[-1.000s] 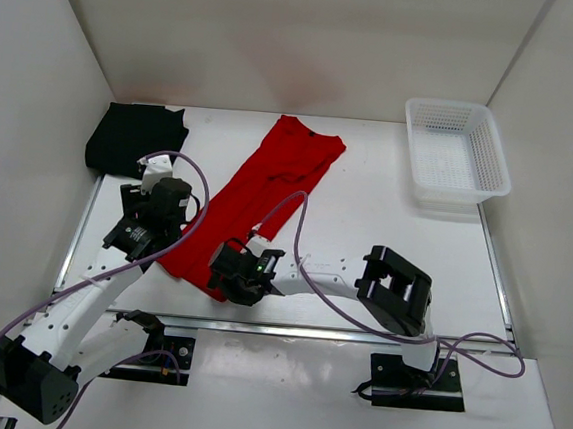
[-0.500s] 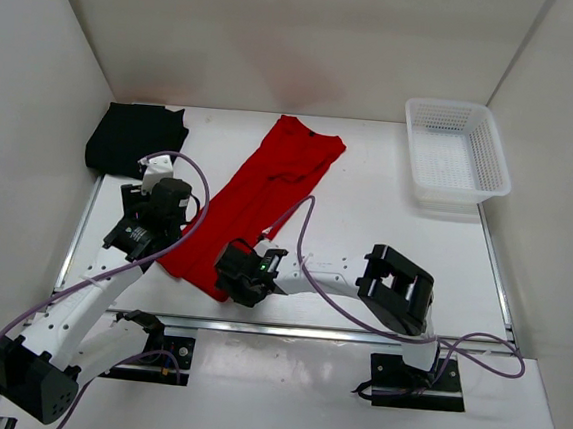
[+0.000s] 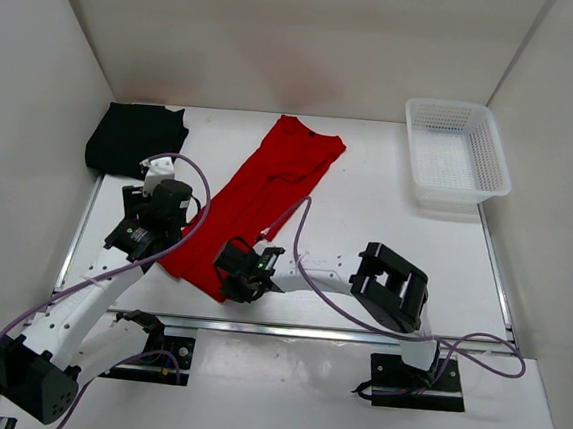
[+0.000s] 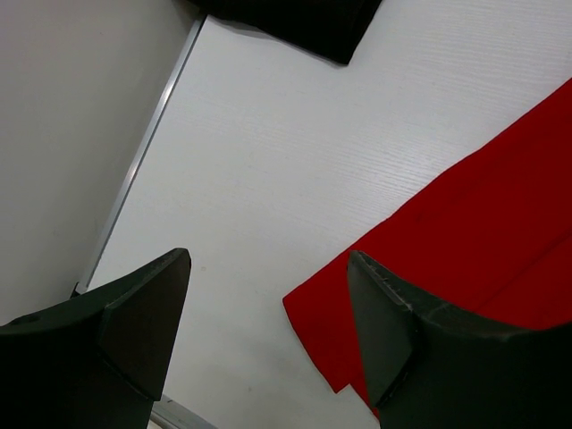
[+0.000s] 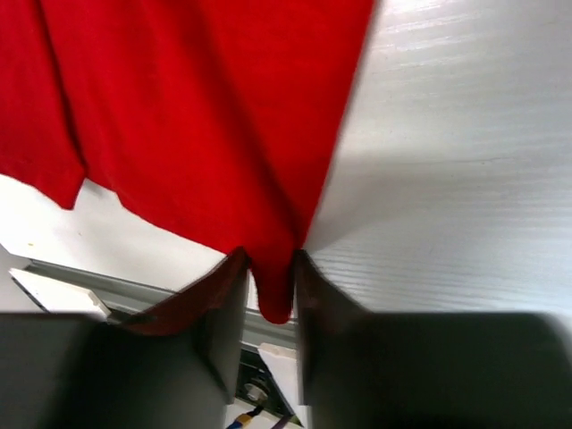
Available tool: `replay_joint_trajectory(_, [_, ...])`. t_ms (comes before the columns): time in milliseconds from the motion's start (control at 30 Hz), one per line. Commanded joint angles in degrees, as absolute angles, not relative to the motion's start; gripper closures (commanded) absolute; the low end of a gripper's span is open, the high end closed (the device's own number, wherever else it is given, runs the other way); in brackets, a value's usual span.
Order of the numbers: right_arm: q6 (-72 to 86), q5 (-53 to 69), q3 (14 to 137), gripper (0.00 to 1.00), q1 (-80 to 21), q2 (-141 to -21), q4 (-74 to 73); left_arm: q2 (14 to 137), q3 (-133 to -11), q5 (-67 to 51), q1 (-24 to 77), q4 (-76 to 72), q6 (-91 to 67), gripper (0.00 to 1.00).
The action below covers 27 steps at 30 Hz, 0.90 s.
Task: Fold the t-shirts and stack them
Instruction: Rotate the tshirt 90 degrees
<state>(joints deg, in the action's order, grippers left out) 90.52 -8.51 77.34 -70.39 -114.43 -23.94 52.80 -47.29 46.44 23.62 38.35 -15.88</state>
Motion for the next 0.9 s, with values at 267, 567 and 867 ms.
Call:
replay_joint_trajectory(267, [94.74, -11.42, 63.47, 1.0, -69.08, -104.08, -23.82, 51.59, -46.67, 38.88, 23.46, 37.62, -13.02, 0.19])
replay_joint_trajectory(567, [93.34, -15.2, 43.53, 1.0, -63.2, -79.13, -36.19, 52.21, -45.7, 9.62, 24.34, 37.7, -7.65, 0.21])
replay_joint_trajectory(867, [87.71, -13.27, 29.98, 0.68, -56.87, -58.9, -36.73, 52.12, -43.25, -11.07, 23.64, 36.57, -8.88, 0.21])
